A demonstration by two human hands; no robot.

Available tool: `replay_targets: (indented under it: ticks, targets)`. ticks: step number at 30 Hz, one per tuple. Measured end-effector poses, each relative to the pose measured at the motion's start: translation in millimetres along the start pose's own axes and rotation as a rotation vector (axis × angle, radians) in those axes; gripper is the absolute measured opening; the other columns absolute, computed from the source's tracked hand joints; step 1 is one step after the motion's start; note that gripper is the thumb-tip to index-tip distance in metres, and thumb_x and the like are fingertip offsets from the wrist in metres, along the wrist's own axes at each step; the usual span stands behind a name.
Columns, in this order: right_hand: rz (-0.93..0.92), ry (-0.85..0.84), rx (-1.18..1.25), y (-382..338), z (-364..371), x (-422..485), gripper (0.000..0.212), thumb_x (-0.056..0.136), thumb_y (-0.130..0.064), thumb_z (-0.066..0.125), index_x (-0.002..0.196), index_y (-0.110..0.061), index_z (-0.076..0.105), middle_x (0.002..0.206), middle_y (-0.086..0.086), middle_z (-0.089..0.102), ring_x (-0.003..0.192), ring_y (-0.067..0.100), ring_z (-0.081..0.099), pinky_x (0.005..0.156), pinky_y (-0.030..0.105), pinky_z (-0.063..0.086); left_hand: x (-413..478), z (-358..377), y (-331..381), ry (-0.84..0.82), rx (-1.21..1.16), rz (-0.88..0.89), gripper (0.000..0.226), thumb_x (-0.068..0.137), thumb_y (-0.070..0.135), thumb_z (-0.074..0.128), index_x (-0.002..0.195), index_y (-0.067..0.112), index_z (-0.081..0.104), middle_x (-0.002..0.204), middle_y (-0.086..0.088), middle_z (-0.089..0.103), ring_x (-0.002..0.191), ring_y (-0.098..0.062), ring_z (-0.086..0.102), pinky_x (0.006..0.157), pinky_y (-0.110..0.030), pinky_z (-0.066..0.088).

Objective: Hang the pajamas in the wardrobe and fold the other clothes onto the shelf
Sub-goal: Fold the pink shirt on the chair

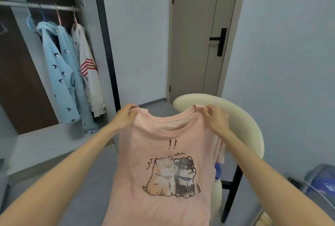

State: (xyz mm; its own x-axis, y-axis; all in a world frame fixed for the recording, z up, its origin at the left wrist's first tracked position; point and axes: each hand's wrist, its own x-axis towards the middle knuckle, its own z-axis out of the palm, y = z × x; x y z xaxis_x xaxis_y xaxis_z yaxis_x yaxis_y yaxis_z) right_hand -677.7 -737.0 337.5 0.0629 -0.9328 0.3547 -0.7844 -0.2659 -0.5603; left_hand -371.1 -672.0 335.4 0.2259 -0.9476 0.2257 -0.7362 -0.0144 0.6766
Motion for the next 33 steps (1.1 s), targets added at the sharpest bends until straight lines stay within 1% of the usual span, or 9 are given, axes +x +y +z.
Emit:
replay_targets:
  ticks: [3, 6, 10, 15, 19, 23, 26, 29, 33]
  targets:
    - [0.027, -0.049, -0.05, 14, 28, 11, 0.022, 0.099, -0.027, 0.043, 0.083, -0.018, 0.056, 0.097, 0.011, 0.068, 0.099, 0.033, 0.059, 0.082, 0.035, 0.034, 13, 18, -17, -0.103, 0.092, 0.023, 0.033, 0.094, 0.009, 0.047, 0.125, 0.0, 0.053, 0.129, -0.012, 0.053, 0.121, -0.028, 0.047, 0.102, -0.038, 0.037]
    - [0.047, -0.072, -0.101, 22, 53, 27, 0.021, 0.098, -0.026, 0.043, 0.084, -0.017, 0.057, 0.098, 0.014, 0.067, 0.099, 0.035, 0.058, 0.082, 0.036, 0.034, 33, 38, -34, -0.086, 0.161, -0.004, 0.023, 0.093, 0.004, 0.043, 0.104, -0.01, 0.057, 0.111, -0.023, 0.058, 0.107, -0.037, 0.052, 0.086, -0.04, 0.038]
    - [0.056, -0.108, -0.15, 34, 83, 51, 0.022, 0.098, -0.026, 0.043, 0.078, -0.017, 0.049, 0.095, 0.016, 0.067, 0.097, 0.035, 0.058, 0.082, 0.037, 0.036, 62, 64, -57, 0.034, 0.159, -0.101, 0.025, 0.098, 0.013, 0.039, 0.105, -0.005, 0.054, 0.11, -0.02, 0.057, 0.104, -0.035, 0.05, 0.084, -0.041, 0.037]
    - [0.086, -0.159, -0.24, 53, 121, 80, 0.028, 0.099, -0.027, 0.041, 0.1, -0.008, 0.061, 0.106, 0.017, 0.066, 0.103, 0.037, 0.057, 0.084, 0.04, 0.038, 94, 101, -86, 0.123, 0.116, -0.201, 0.022, 0.099, 0.021, 0.039, 0.102, 0.009, 0.057, 0.108, -0.008, 0.06, 0.109, -0.031, 0.048, 0.081, -0.037, 0.038]
    - [0.118, -0.19, -0.294, 68, 153, 90, 0.031, 0.1, -0.028, 0.039, 0.114, -0.013, 0.062, 0.115, 0.015, 0.064, 0.11, 0.035, 0.055, 0.09, 0.039, 0.035, 108, 131, -105, 0.123, 0.14, -0.293, 0.021, 0.098, 0.021, 0.041, 0.1, 0.012, 0.059, 0.11, -0.01, 0.06, 0.111, -0.033, 0.048, 0.094, -0.045, 0.039]
    - [0.136, -0.217, -0.343, 81, 179, 88, 0.032, 0.101, -0.026, 0.037, 0.114, -0.013, 0.062, 0.115, 0.015, 0.063, 0.115, 0.033, 0.047, 0.094, 0.039, 0.03, 108, 158, -119, 0.117, 0.187, -0.392, 0.024, 0.096, 0.025, 0.043, 0.11, 0.017, 0.062, 0.124, -0.012, 0.044, 0.122, -0.032, 0.037, 0.102, -0.044, 0.025]
    - [0.14, -0.236, -0.334, 86, 193, 80, 0.032, 0.1, -0.023, 0.038, 0.118, -0.012, 0.062, 0.12, 0.014, 0.061, 0.117, 0.033, 0.041, 0.094, 0.039, 0.029, 103, 171, -125, 0.071, 0.145, -0.461, 0.029, 0.097, 0.025, 0.045, 0.124, 0.019, 0.054, 0.137, -0.012, 0.033, 0.131, -0.029, 0.029, 0.108, -0.041, 0.02]
    - [0.138, -0.261, -0.287, 88, 199, 72, 0.032, 0.098, -0.021, 0.044, 0.127, -0.014, 0.058, 0.131, 0.012, 0.054, 0.122, 0.033, 0.036, 0.095, 0.036, 0.028, 95, 174, -128, 0.021, 0.122, -0.453, 0.035, 0.096, 0.021, 0.048, 0.131, 0.018, 0.049, 0.141, -0.013, 0.029, 0.134, -0.029, 0.027, 0.109, -0.037, 0.02]
    - [0.136, -0.303, -0.216, 85, 192, 58, 0.033, 0.097, -0.021, 0.047, 0.128, -0.017, 0.056, 0.134, 0.011, 0.051, 0.123, 0.032, 0.034, 0.095, 0.035, 0.027, 81, 166, -128, -0.019, 0.065, -0.39, 0.036, 0.096, 0.017, 0.049, 0.131, 0.014, 0.049, 0.139, -0.018, 0.034, 0.134, -0.03, 0.026, 0.111, -0.037, 0.024]
